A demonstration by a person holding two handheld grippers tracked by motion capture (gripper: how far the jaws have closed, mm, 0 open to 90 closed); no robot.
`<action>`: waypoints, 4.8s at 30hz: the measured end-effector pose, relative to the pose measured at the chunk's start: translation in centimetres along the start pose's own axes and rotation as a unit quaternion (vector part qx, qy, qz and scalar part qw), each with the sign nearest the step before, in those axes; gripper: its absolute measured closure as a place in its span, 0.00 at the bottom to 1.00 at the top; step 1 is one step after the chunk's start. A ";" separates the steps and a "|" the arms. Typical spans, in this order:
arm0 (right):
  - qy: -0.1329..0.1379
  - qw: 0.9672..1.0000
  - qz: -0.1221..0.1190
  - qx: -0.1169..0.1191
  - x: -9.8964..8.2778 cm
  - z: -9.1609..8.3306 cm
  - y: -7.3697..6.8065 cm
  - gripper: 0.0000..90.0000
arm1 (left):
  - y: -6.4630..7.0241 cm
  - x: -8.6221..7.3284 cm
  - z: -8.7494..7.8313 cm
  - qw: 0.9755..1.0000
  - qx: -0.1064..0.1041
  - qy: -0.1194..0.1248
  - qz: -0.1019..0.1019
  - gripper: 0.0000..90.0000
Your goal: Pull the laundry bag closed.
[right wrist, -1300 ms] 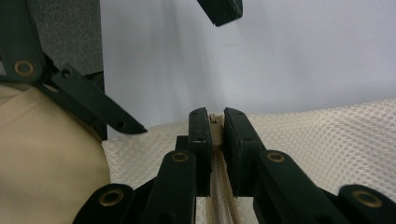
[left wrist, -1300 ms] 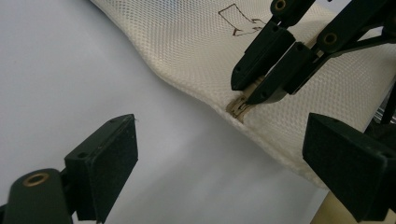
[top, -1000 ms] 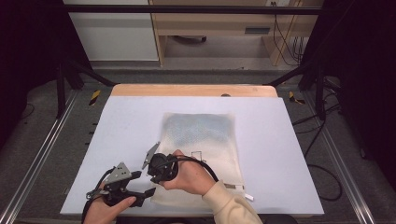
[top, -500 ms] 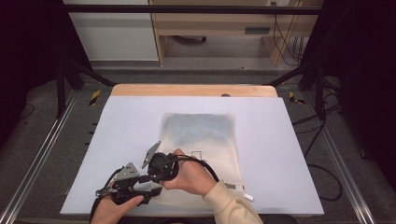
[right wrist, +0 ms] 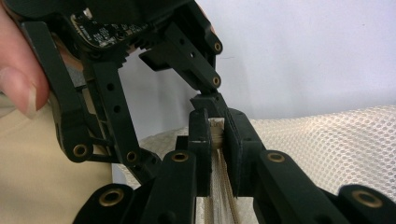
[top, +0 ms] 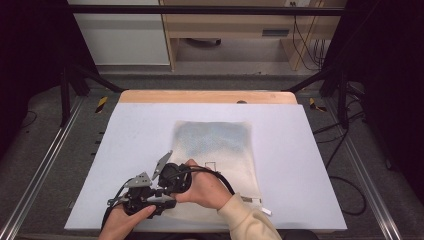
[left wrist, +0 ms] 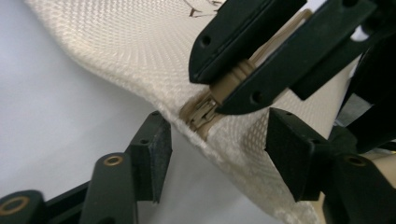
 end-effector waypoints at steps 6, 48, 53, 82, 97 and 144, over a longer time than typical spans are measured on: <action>-0.001 1.000 0.001 0.000 0.0 0.0 0.0 0.91 | -0.2 0.0 0.4 1.000 -0.014 0.003 -0.002 0.50; -0.010 1.000 -0.009 -0.010 -0.8 0.1 0.3 0.91 | -1.1 -0.5 0.8 1.000 -0.016 -0.004 -0.011 0.90; -0.014 1.000 -0.011 -0.014 -1.1 0.3 0.3 0.91 | -1.1 -0.5 0.8 1.000 -0.015 -0.003 -0.013 0.91; -0.036 0.999 0.007 -0.025 -3.7 0.0 1.4 0.91 | -0.9 -0.3 0.7 1.000 -0.010 -0.006 -0.003 0.91; -0.038 0.999 0.020 -0.023 -4.8 -0.1 1.7 0.91 | -0.4 -0.3 1.1 1.000 -0.010 -0.015 0.009 0.91; -0.020 0.998 0.056 -0.028 -7.7 -1.9 2.8 0.91 | -0.1 -0.1 1.3 1.000 -0.016 -0.002 0.009 0.91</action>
Point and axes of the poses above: each handheld gripper's, and its own axes: z roughly forward along the jaws, x roughly out of its top, y roughly to its right, the point moved 5 cm from there along z, roughly forward along the jaws, and after that the axes turned 12 degrees about z, right-handed, at the moved point
